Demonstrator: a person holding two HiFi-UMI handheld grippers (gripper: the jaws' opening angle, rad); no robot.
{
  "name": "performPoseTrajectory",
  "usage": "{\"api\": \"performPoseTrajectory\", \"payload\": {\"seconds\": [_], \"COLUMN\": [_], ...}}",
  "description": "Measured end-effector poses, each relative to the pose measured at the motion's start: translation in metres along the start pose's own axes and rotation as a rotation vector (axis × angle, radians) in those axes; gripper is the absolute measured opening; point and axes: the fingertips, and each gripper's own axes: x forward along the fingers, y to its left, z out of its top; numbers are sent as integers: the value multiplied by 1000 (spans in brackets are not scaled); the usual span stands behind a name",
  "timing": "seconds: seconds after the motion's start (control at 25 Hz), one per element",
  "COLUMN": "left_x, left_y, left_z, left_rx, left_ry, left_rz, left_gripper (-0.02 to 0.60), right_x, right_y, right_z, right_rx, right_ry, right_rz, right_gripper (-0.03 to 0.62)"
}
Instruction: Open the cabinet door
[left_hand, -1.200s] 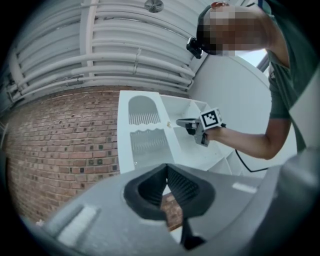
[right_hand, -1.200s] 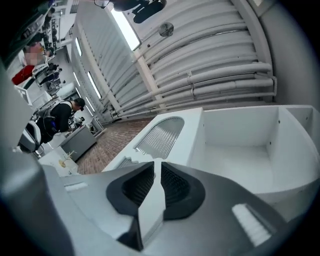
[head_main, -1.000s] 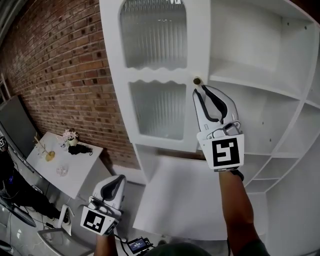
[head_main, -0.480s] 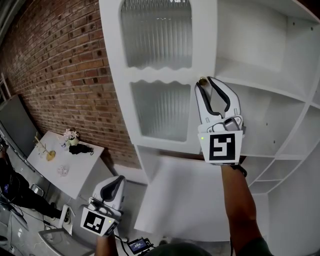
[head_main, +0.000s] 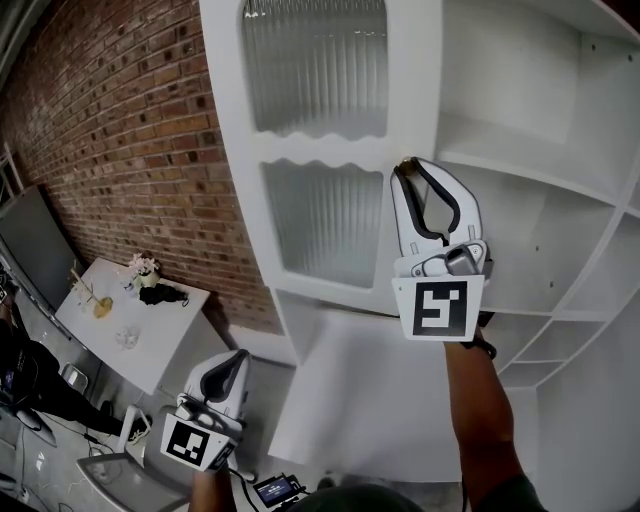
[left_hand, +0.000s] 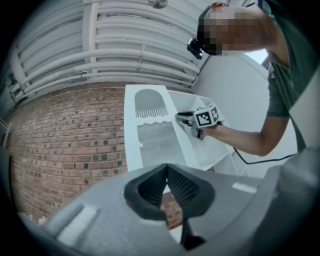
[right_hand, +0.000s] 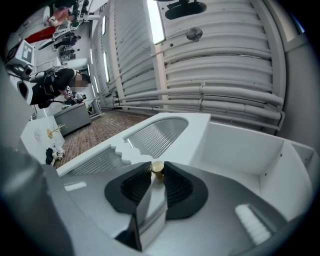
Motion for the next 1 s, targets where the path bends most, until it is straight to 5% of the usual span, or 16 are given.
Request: {"api": "performPoseTrajectory", "payload": {"seconds": [0.32, 1.0], "left_x": [1, -34], "left_y": [-15, -44], "left_z": [19, 44], "left_rx": [-3, -2], "left_ry": [-66, -101], "left_rz": [-25, 3], "left_gripper": [2, 2], "right_x": [-24, -71], "right_y": [13, 69], "right_z": [29, 133], "right_rx": [5, -5], "right_ry": [-32, -203], "right_rz": [-11, 125], "right_gripper": [81, 97]}}
